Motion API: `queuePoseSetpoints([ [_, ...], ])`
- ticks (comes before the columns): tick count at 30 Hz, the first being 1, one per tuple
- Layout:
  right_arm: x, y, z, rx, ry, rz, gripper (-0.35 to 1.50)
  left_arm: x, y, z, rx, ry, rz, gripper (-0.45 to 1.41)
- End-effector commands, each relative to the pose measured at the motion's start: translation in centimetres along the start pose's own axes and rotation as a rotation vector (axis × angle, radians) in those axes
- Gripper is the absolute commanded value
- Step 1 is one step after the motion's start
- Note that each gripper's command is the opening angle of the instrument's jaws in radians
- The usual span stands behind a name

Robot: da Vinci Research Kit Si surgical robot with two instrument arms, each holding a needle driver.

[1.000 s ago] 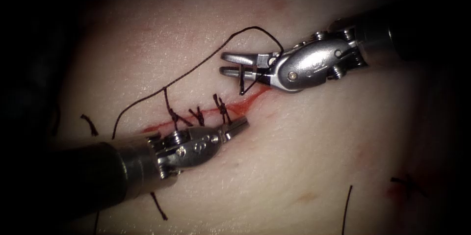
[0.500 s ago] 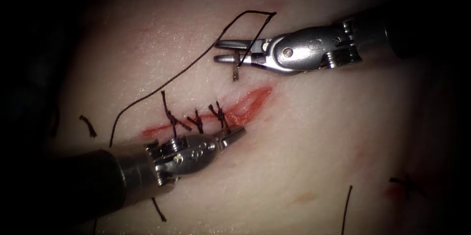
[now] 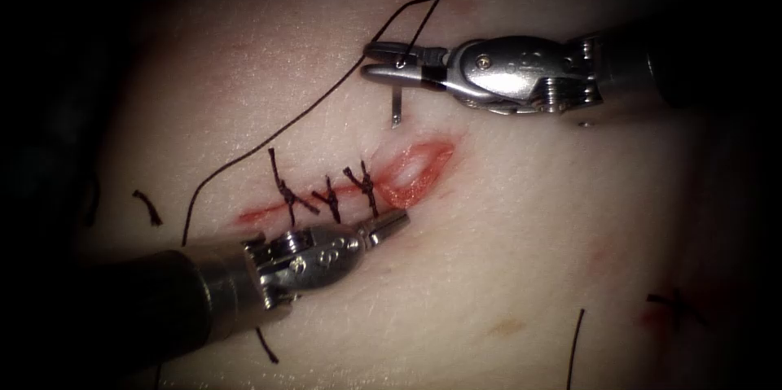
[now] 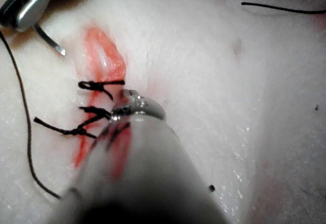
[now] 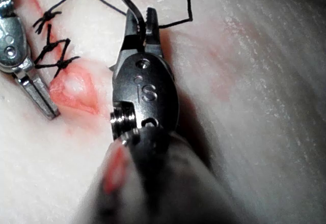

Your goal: Wound Closure

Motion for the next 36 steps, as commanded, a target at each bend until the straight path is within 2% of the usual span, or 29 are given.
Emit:
queuePoseSetpoints([
  [1,-0.02,-0.02,0.09,-0.003,-0.002,0.007,-0.35,0.00,0.02,0.07,-0.002,0.001,0.000,-0.01],
  [3,0.01,0.01,0.11,-0.016,-0.004,0.007,-0.35,-0.01,0.03,0.07,-0.003,0.002,0.001,-0.01],
  [6,0.02,0.02,0.14,-0.036,0.032,-0.177,-0.35,-0.01,0.04,0.07,-0.002,0.002,0.000,-0.01],
  [8,0.02,0.00,0.15,-0.026,0.048,-0.220,-0.35,-0.01,0.04,0.07,-0.004,0.003,0.000,-0.01],
  [15,0.02,0.00,0.15,-0.030,0.053,-0.261,-0.35,-0.01,0.04,0.06,-0.003,0.002,0.000,-0.01],
  [26,0.13,0.01,0.17,-0.033,0.084,-0.414,-0.35,-0.02,0.04,0.04,-0.006,0.003,0.000,-0.01],
  [36,0.16,0.01,0.18,-0.031,0.093,-0.423,-0.35,-0.03,0.03,0.03,-0.005,0.001,-0.001,-0.01],
])
